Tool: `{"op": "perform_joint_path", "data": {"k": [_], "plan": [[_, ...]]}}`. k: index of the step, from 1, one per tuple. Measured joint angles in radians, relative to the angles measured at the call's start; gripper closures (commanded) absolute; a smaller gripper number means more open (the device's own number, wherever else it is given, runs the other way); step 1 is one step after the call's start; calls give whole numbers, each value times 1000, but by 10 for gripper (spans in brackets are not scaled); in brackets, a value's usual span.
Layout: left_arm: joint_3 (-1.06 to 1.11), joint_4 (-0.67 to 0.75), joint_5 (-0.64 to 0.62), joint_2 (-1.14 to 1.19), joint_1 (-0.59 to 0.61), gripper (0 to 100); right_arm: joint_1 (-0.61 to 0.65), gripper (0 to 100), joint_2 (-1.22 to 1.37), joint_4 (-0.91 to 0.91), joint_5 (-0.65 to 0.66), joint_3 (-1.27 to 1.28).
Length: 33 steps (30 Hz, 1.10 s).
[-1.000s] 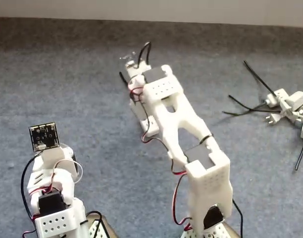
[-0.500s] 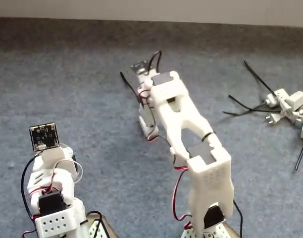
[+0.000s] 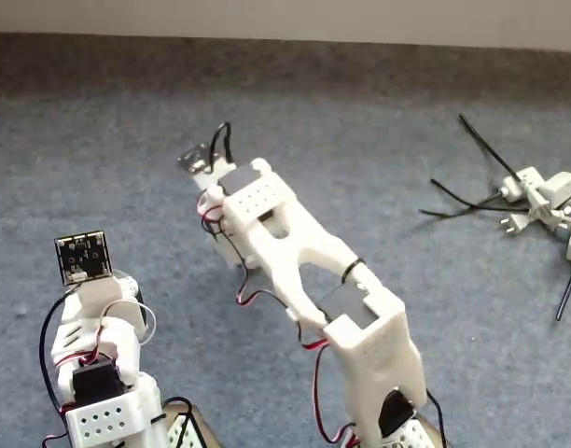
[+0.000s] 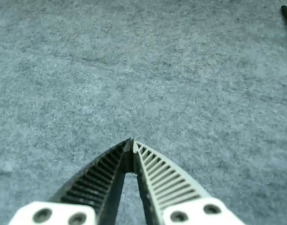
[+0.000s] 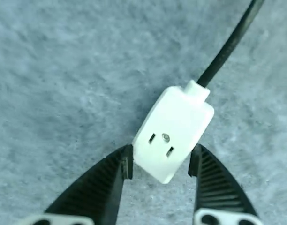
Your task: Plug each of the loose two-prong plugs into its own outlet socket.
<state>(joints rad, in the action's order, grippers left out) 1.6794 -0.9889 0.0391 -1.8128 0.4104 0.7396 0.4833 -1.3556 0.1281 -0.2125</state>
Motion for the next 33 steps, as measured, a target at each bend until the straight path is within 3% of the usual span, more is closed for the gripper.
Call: {"op": "perform_joint_path", "data": {"k": [13, 18, 22, 28, 33], "plan": [[0, 0, 0, 0, 0, 993, 249, 807, -2, 0, -26, 21], [0, 0, 0, 0, 0, 993, 270, 807, -2, 0, -26, 14], [-9, 0, 2, 0, 48, 993, 149, 807, -2, -6, -26, 6], [-89, 0, 2, 0, 146, 993, -166, 807, 0, -130, 6, -94], [-215, 0, 2, 0, 215, 993, -206, 807, 0, -245, 60, -192]]}}
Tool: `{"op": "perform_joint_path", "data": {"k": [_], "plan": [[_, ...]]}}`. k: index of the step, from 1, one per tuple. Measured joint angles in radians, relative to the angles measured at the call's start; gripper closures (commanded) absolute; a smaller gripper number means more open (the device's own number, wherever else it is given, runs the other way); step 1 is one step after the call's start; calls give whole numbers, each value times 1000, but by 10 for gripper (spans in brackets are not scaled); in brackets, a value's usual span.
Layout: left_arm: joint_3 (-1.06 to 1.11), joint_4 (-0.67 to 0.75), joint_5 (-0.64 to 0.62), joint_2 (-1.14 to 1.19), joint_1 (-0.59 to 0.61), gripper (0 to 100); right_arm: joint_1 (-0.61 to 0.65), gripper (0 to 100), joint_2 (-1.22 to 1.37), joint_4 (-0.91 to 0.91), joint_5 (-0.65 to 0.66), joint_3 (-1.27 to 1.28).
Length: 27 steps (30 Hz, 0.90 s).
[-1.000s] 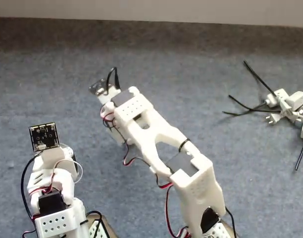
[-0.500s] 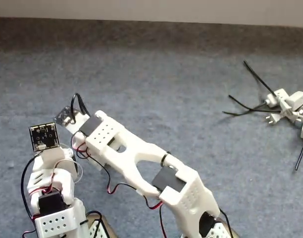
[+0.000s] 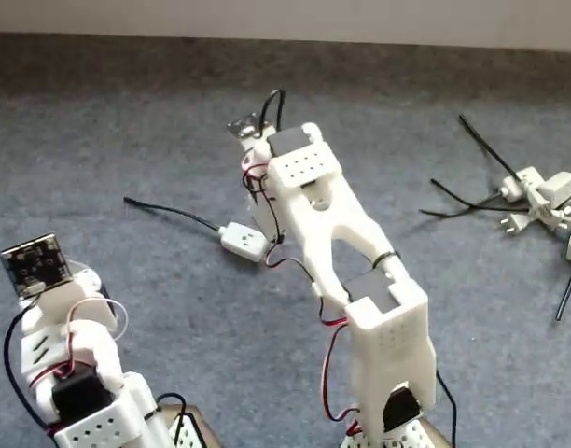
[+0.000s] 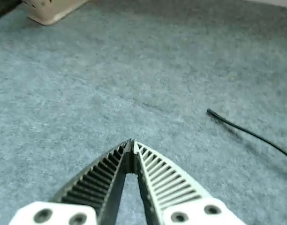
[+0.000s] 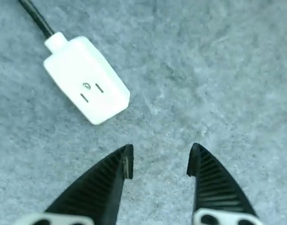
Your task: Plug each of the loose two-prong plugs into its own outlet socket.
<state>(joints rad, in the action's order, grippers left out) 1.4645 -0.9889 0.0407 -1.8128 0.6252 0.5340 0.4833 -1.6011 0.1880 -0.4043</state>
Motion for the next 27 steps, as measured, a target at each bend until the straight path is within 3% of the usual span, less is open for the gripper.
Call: {"op": "perform_joint_path", "data": {"k": [17, 27], "plan": [[149, 48, 0, 0, 38, 993, 17, 807, 0, -21, 77, -23], [153, 49, 0, 0, 18, 993, 57, 807, 0, 245, 31, 206]]}}
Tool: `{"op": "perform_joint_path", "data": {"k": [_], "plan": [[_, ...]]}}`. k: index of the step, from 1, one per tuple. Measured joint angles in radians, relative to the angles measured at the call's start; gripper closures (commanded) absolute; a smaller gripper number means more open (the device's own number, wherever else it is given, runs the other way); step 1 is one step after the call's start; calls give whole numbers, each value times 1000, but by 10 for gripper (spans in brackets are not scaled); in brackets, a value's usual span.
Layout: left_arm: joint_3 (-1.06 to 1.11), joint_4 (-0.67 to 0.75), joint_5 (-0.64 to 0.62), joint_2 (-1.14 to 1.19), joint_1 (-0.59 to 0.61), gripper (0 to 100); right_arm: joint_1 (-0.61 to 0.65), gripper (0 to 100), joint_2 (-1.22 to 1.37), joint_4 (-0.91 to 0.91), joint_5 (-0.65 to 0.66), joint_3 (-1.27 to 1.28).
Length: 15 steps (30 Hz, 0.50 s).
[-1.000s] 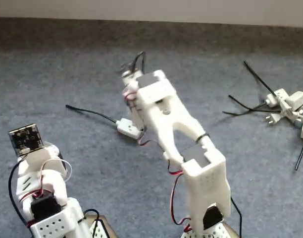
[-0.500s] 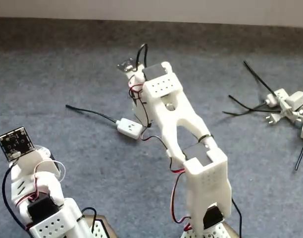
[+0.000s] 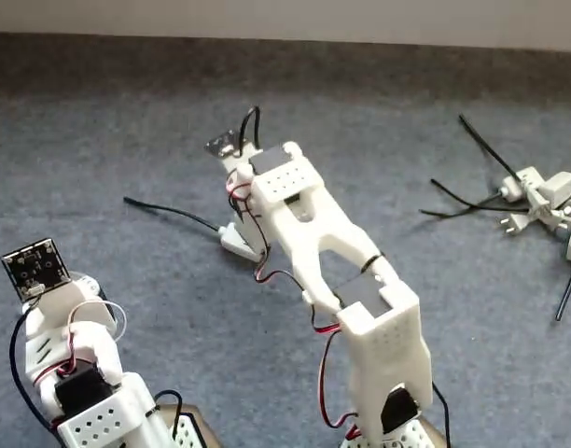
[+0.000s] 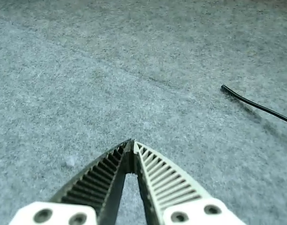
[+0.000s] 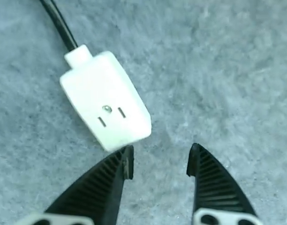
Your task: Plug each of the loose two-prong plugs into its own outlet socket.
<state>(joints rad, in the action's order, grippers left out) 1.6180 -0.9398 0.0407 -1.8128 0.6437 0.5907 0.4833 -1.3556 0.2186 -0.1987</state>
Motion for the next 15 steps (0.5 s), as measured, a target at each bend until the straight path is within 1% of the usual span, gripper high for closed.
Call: {"op": "perform_joint_path", "data": {"k": [4, 7, 11, 15], "plan": [[0, 0, 0, 0, 0, 993, 0, 807, 0, 104, 0, 80], [0, 0, 0, 0, 0, 993, -11, 807, 0, 137, 0, 95], [0, 0, 0, 0, 0, 993, -46, 807, 0, 137, 0, 95], [0, 0, 0, 0, 0, 993, -58, 807, 0, 54, 0, 28]]}}
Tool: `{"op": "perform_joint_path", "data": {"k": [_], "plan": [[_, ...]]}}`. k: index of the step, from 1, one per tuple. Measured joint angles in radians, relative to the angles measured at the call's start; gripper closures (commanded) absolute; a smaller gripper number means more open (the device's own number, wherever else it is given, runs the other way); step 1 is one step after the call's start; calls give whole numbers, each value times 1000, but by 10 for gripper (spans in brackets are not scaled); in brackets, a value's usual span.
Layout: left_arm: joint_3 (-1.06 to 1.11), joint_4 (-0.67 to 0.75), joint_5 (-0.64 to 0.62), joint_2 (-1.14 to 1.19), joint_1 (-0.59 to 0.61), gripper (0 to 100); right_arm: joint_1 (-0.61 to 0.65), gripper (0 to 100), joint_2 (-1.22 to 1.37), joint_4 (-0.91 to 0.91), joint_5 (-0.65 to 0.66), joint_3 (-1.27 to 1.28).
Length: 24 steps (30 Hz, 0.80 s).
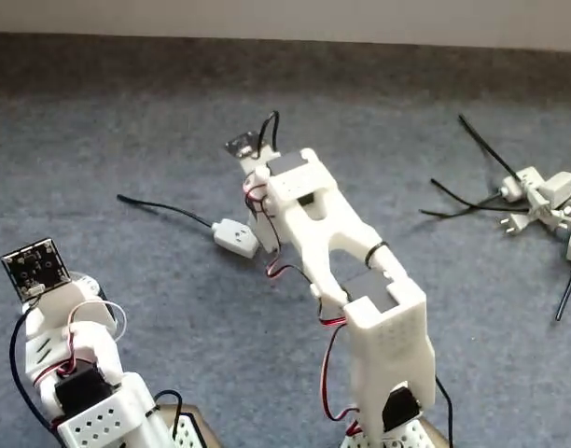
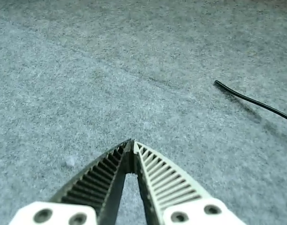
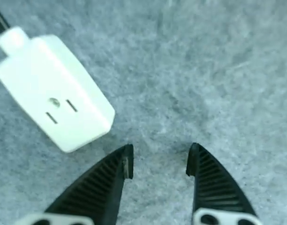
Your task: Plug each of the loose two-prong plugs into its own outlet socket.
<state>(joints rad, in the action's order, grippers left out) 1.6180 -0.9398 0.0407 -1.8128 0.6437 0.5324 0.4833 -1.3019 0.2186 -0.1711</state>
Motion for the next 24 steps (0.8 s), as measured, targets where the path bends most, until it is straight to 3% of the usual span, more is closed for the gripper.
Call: {"op": "perform_joint_path", "data": {"k": [6, 12, 24], "plan": [[0, 0, 0, 0, 0, 993, 77, 807, -14, -61, -2, -117], [0, 0, 0, 0, 0, 993, 92, 807, 52, 40, -6, -107], [6, 2, 0, 0, 0, 993, -92, 807, 146, 66, -5, -101]]}}
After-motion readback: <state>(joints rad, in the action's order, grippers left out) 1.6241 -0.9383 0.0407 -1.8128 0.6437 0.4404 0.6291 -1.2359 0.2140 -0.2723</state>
